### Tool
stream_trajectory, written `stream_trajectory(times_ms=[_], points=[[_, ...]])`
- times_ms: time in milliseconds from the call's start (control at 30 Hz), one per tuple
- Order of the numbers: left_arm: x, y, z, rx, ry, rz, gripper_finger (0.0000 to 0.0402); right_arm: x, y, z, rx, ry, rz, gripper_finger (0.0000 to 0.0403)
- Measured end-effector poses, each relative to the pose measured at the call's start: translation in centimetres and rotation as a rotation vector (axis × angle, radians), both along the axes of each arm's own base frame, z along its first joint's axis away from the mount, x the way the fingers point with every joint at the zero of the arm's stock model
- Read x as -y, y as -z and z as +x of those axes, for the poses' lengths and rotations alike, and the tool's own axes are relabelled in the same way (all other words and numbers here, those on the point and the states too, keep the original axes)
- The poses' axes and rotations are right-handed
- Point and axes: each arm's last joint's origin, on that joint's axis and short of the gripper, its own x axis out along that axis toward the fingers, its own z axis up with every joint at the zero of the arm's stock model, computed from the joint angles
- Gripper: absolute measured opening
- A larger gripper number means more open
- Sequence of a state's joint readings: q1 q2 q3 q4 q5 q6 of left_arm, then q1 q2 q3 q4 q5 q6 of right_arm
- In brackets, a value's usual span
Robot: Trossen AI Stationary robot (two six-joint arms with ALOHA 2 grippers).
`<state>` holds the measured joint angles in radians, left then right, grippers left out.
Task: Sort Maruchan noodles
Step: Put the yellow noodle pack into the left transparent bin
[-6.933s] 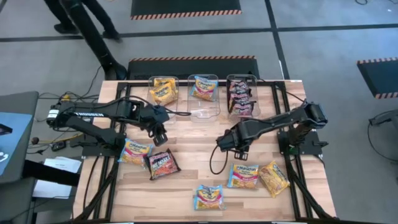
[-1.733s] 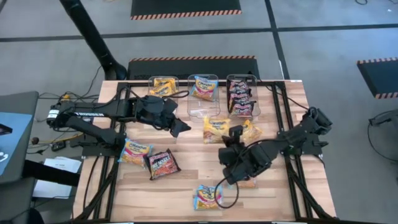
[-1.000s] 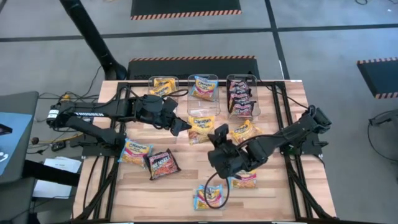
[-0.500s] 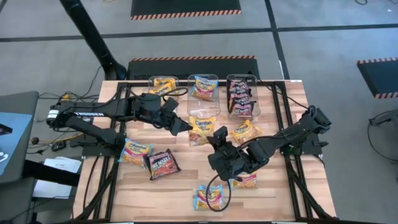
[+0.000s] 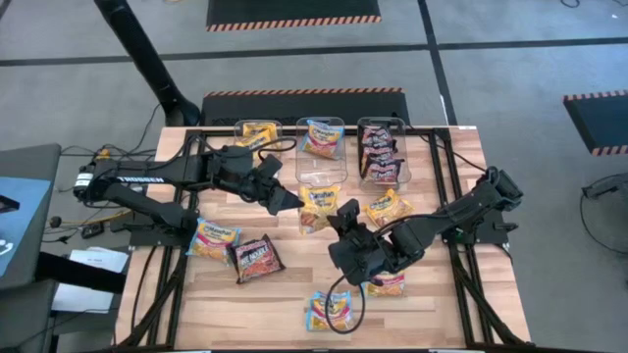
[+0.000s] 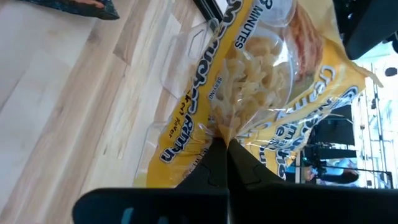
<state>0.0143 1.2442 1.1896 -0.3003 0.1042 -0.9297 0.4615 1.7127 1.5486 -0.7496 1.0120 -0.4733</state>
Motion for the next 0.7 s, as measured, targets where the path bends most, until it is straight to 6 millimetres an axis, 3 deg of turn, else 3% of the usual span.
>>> stream_trajectory(times_ms=[700], points=[[-0.14,0.04,0.02,0.001,-0.014,0.059,0.0169,-0.06,-0.51,0.63,-0.006,-0.053,-0.064,0.0003]])
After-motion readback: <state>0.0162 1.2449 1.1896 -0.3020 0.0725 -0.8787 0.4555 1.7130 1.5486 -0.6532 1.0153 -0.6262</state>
